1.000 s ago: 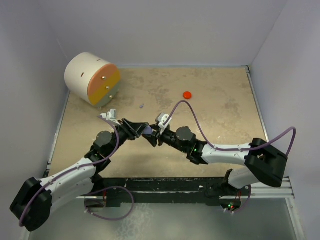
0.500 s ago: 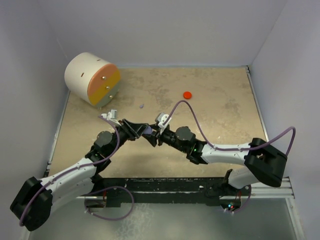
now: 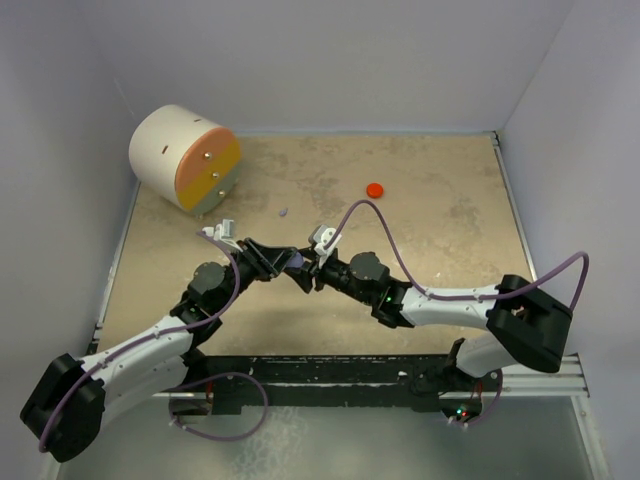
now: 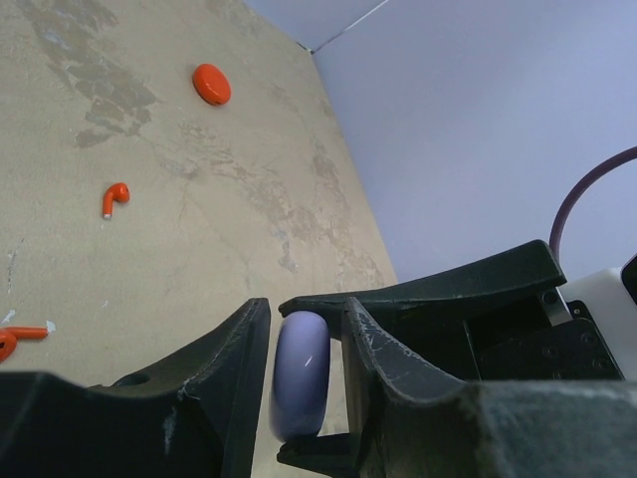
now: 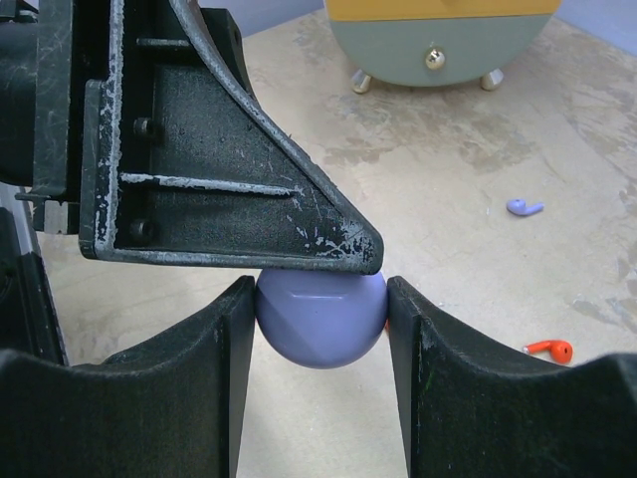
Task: Insert the wireless bluetooth earbuds into the charging case
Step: Pick up the charging case at the center of the board.
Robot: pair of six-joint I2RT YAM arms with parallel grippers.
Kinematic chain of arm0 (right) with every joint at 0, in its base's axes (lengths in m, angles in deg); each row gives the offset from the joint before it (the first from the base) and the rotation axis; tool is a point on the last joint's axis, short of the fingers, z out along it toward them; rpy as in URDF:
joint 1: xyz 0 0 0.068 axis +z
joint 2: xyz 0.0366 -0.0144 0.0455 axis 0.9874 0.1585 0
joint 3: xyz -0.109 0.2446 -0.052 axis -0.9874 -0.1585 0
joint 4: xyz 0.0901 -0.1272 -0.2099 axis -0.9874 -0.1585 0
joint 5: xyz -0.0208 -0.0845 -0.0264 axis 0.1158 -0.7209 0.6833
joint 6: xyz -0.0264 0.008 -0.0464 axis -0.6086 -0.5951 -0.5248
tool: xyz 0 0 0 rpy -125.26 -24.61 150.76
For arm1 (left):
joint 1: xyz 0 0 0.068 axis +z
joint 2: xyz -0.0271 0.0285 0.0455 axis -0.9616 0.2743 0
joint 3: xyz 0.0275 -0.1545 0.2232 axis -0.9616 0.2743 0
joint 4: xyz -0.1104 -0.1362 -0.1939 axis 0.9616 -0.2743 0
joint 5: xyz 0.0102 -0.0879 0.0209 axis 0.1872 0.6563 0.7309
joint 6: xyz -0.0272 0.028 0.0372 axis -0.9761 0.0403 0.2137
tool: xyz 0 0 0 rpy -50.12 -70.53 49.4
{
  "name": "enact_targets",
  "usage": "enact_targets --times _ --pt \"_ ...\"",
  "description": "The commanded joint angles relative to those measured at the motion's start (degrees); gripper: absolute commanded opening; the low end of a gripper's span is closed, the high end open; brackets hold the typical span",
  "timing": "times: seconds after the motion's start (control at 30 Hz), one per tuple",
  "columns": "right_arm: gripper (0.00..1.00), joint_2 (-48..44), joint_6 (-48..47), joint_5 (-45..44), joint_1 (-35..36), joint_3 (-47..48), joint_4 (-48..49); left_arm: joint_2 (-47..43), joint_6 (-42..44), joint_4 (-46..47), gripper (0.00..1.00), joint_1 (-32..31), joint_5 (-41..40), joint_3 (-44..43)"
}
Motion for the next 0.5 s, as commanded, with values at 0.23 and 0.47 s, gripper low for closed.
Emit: enact_targets --times 0.23,0.47 --pt "0.00 0.4 -0.9 -0.3 0.2 2.8 2.3 -0.1 1.7 1.6 0.31 0.3 1.1 0.2" --pt "0.00 0.7 -1.0 -0.3 0.2 3.2 2.1 0.1 2.1 1.1 0.31 0.2 1.3 0.2"
